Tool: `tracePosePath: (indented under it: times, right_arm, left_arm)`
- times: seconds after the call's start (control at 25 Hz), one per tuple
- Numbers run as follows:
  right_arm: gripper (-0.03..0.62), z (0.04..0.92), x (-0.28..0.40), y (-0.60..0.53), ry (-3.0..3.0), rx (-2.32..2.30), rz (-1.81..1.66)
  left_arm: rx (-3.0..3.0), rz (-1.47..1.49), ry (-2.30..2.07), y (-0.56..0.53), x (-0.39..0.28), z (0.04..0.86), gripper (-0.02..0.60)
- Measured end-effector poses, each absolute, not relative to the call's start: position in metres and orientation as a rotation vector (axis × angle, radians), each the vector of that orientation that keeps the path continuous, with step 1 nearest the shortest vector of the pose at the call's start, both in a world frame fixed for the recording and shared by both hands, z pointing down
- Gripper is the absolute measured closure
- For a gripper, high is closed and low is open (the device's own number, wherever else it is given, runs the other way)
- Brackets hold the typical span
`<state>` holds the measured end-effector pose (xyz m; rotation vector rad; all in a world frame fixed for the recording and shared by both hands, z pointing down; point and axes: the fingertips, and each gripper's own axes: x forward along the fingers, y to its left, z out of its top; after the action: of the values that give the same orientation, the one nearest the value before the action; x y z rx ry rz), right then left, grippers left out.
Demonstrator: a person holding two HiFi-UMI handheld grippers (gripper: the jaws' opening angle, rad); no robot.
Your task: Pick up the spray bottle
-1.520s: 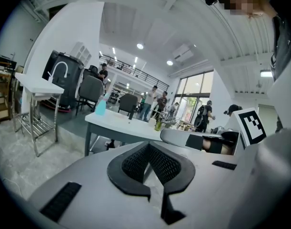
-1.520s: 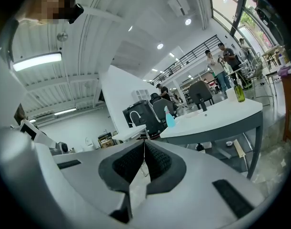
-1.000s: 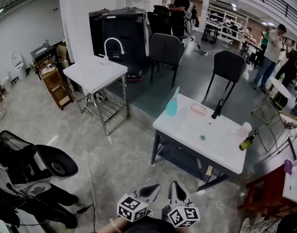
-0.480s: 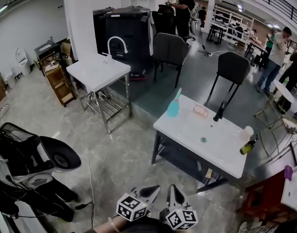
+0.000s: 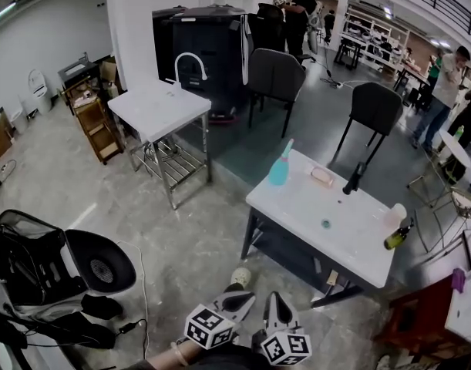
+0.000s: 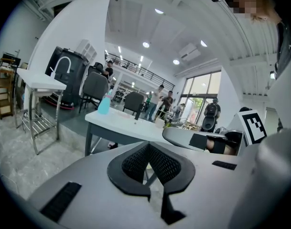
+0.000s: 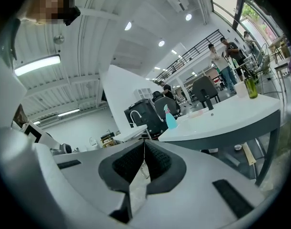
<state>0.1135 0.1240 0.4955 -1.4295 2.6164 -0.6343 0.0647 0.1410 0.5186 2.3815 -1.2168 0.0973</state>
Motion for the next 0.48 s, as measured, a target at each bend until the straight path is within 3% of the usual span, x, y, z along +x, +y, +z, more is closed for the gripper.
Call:
tracePosePath:
  times: [0.48]
  right_arm:
    - [0.586, 0.494, 0.099, 0.064, 2.646, -1.434, -0.641]
  left_arm:
    - [2.367, 0.089, -1.192, 0.076, 0.056, 0.518, 0.575]
